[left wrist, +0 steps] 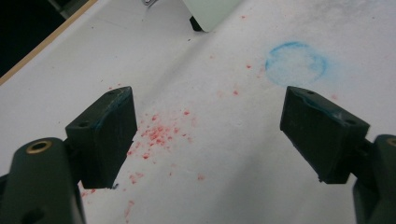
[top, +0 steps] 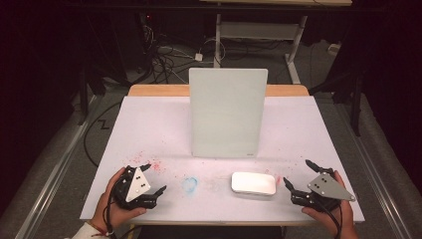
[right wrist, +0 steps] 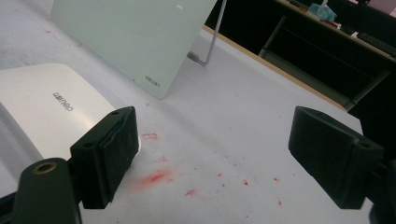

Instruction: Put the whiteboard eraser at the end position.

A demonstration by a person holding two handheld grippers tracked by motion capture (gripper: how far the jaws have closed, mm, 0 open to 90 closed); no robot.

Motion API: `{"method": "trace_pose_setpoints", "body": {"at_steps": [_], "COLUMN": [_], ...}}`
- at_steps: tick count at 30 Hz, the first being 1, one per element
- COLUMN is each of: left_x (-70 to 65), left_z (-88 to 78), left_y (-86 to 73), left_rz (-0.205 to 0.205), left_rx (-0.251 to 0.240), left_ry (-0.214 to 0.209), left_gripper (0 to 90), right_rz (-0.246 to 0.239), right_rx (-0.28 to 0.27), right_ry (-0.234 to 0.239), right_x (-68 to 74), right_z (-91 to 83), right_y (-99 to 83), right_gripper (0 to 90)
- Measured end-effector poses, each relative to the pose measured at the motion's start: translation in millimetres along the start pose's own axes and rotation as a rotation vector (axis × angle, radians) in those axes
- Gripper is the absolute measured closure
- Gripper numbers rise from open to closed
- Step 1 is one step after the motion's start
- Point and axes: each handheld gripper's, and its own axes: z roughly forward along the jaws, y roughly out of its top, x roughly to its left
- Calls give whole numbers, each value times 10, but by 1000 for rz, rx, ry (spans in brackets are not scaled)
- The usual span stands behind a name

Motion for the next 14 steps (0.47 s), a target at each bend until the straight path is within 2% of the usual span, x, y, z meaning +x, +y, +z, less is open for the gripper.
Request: {"method": "trace_pose_setpoints", "body": {"at_steps": [8,14], "left_x": [23,26], "left_z": [36,57], "left_y": [3,21], "left_rz": [-7,-8], "left_rx": [4,4], "left_ry": [-6,-6], "left_gripper": [183,182], "right_rz": [-5,11], "right_rx": [9,0], "right_ry": [3,2], "right_x": [1,-28], "right_z": [21,11], "right_y": [-12,-18], "right_gripper": [171,167]}}
